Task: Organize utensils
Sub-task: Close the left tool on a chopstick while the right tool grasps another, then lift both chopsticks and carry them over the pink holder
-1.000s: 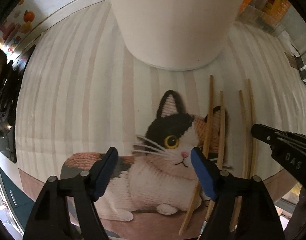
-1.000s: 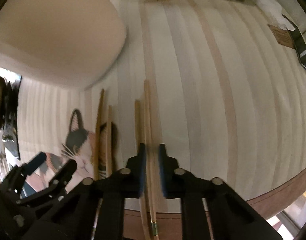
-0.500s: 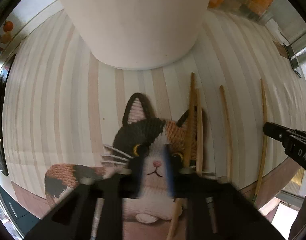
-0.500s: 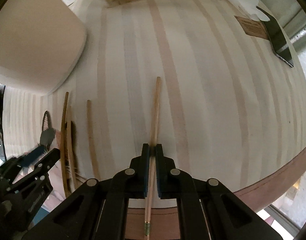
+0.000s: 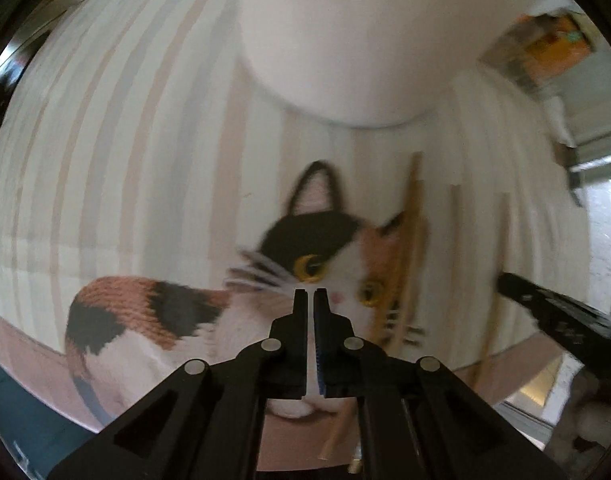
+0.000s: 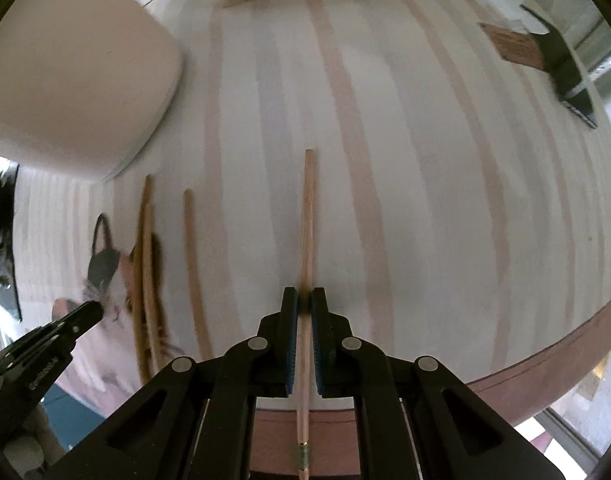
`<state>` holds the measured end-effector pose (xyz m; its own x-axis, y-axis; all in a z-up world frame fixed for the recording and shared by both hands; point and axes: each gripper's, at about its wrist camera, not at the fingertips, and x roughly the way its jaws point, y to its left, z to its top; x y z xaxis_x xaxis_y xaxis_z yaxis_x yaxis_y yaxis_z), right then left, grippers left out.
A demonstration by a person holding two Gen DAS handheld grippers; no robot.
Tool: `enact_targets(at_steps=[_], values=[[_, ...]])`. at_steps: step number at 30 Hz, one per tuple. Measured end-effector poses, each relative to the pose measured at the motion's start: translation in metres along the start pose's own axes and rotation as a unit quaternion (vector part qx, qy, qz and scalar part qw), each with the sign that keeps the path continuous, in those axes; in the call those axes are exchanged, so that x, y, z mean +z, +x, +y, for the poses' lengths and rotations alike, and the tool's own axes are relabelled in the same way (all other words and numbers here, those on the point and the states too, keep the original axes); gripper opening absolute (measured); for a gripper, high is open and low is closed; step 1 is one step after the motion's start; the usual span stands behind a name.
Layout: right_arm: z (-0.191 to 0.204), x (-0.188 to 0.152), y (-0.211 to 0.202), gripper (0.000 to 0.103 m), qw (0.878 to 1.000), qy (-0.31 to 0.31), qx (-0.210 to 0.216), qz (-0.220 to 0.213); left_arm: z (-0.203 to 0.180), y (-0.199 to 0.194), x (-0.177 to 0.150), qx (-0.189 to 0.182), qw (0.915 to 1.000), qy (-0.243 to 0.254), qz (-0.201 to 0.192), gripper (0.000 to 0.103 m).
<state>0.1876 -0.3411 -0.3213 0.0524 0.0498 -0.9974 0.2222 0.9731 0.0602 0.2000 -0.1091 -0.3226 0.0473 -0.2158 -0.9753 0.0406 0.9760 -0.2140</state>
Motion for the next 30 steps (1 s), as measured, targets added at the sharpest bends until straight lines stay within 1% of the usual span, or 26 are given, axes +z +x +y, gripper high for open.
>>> enact_targets(at_steps=[1,3,5,6,7,8,9,10,11,12,13,14,16,18,21,24,27,29,30], values=[[0.003,0.001,0.002,0.007,1.0,-0.005,0.0,0.002,-0.006,0.0,0.0,-0.012,0.9999,0.007,0.001,0.005],[0.002,0.001,0.002,0.007,1.0,-0.003,0.004,0.001,-0.019,0.003,0.003,-0.023,0.9992,0.031,0.006,0.014],[-0.001,0.001,0.002,0.007,1.0,0.004,0.011,0.003,-0.03,0.008,0.006,-0.009,0.998,0.062,0.008,0.02],[-0.003,0.002,0.001,0.007,1.0,0.007,0.013,0.004,-0.039,0.011,0.009,0.002,0.9969,0.077,0.013,0.02],[-0.007,0.003,0.0,0.007,1.0,0.007,0.014,0.006,-0.041,0.011,0.021,0.008,0.996,0.087,0.018,0.02],[-0.009,0.005,-0.002,0.007,1.0,0.006,0.011,0.007,-0.044,0.015,0.022,0.014,0.9952,0.095,0.022,0.022],[-0.009,0.005,-0.002,0.007,1.0,0.004,0.009,0.007,-0.047,0.016,0.023,0.017,0.995,0.098,0.009,0.022],[-0.01,0.005,-0.002,0.007,1.0,0.003,0.007,0.008,-0.051,0.017,0.024,0.027,0.9947,0.099,0.003,0.021],[-0.012,0.005,-0.001,0.007,1.0,0.002,0.006,0.008,-0.05,0.017,0.022,0.027,0.9947,0.1,0.0,0.014],[-0.014,0.008,-0.002,0.007,1.0,0.001,0.005,0.009,-0.048,0.019,0.021,0.037,0.9946,0.097,0.003,0.008],[-0.013,0.008,-0.002,0.007,1.0,0.001,0.004,0.009,-0.049,0.021,0.017,0.041,0.9947,0.094,0.006,0.005],[-0.014,0.008,-0.001,0.007,1.0,0.001,0.003,0.009,-0.045,0.021,0.017,0.038,0.9952,0.089,0.002,0.005],[-0.015,0.009,0.0,0.007,1.0,0.001,0.001,0.009,-0.034,0.019,0.014,0.045,0.9963,0.074,0.0,0.005],[-0.01,0.009,0.001,0.007,1.0,-0.001,-0.004,0.009,-0.02,0.017,0.012,0.05,0.9977,0.045,0.0,0.005],[-0.006,0.007,0.002,0.007,1.0,-0.005,-0.009,0.007,0.01,0.011,0.006,0.047,0.9989,-0.002,0.003,0.005],[-0.002,0.006,0.004,0.007,1.0,-0.008,-0.006,0.008,0.034,0.007,-0.002,0.032,0.999,-0.028,0.013,0.005],[0.007,0.006,0.006,0.007,1.0,-0.02,0.007,0.018,0.049,0.004,-0.008,0.033,0.9992,-0.02,0.011,0.008],[0.012,0.005,0.006,0.007,0.999,-0.026,0.001,0.023,0.047,0.004,-0.011,0.044,0.9989,-0.01,0.011,0.008],[0.013,0.004,0.006,0.007,0.999,-0.026,-0.001,0.028,0.039,0.006,-0.01,0.053,0.9986,-0.003,0.01,0.009]])
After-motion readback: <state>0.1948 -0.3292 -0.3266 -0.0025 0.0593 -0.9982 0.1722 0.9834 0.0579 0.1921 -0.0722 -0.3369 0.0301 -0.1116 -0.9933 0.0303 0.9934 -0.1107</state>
